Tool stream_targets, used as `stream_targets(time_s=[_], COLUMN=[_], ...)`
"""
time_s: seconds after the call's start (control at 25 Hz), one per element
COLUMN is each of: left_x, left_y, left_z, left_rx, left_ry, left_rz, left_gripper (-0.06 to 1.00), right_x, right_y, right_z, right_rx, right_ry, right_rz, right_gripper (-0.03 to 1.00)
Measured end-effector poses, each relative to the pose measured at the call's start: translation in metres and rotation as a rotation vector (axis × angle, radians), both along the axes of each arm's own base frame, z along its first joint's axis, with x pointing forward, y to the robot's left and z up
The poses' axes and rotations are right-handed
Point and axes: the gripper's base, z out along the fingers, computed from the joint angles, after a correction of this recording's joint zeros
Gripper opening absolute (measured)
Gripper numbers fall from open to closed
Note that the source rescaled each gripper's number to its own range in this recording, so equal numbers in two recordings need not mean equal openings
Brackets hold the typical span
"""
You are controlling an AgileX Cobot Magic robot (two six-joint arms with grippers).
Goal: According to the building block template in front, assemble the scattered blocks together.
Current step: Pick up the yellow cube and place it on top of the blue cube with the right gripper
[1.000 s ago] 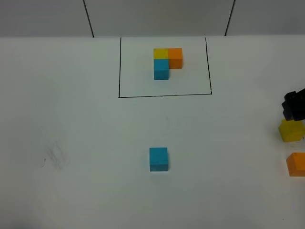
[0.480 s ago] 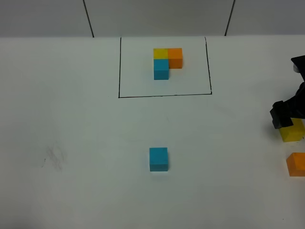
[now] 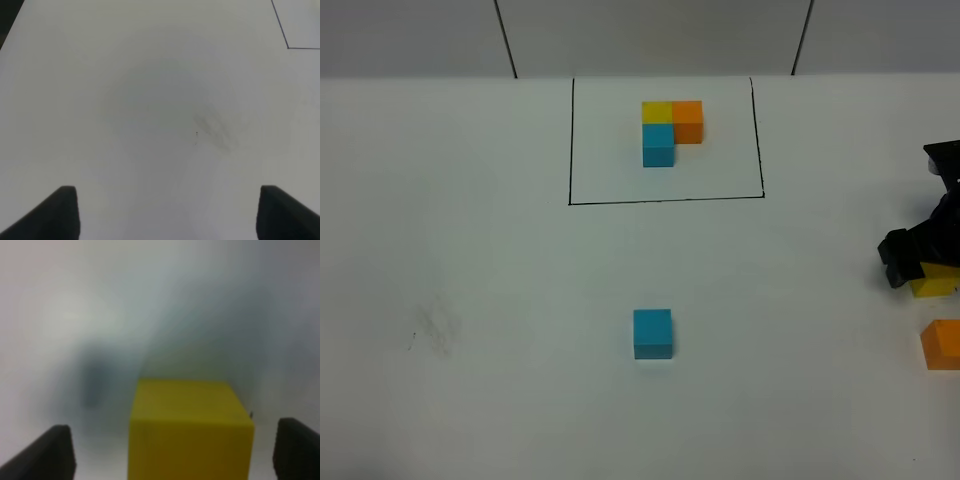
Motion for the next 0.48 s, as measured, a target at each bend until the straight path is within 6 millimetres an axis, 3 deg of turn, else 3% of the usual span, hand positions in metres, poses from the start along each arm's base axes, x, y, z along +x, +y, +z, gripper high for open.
stream_targets(time_s=[0.08, 0.16, 0.2, 0.36, 0.48], left_x=[0.000, 0.000, 0.000, 0.000, 0.000], left_y=[0.000, 0.000, 0.000, 0.000, 0.000], left_z=[0.000, 0.000, 0.000, 0.000, 0.000], left_rx=[0.000, 0.000, 0.000, 0.000, -0.001], left_ry=[0.000, 0.000, 0.000, 0.000, 0.000], left_rz=[0.000, 0.000, 0.000, 0.000, 0.000], left_gripper=[0.54, 0.54, 0.54, 0.54, 0.54], right_x=[0.000, 0.001, 0.002, 0.003, 0.001], right_y=[0.000, 0.000, 0.000, 0.000, 0.007], right_z=[-0.005, -0.008, -0.008, 0.010, 0.043], right_rx=[0.001, -0.002, -0.002, 0.003, 0.029], right_ry=[0.013, 0.014, 0.007, -0.067, -0.172], right_rz=[0.000, 0.001, 0.000, -0.011, -0.038], right_gripper=[0.46, 0.10, 0.00, 0.02, 0.02])
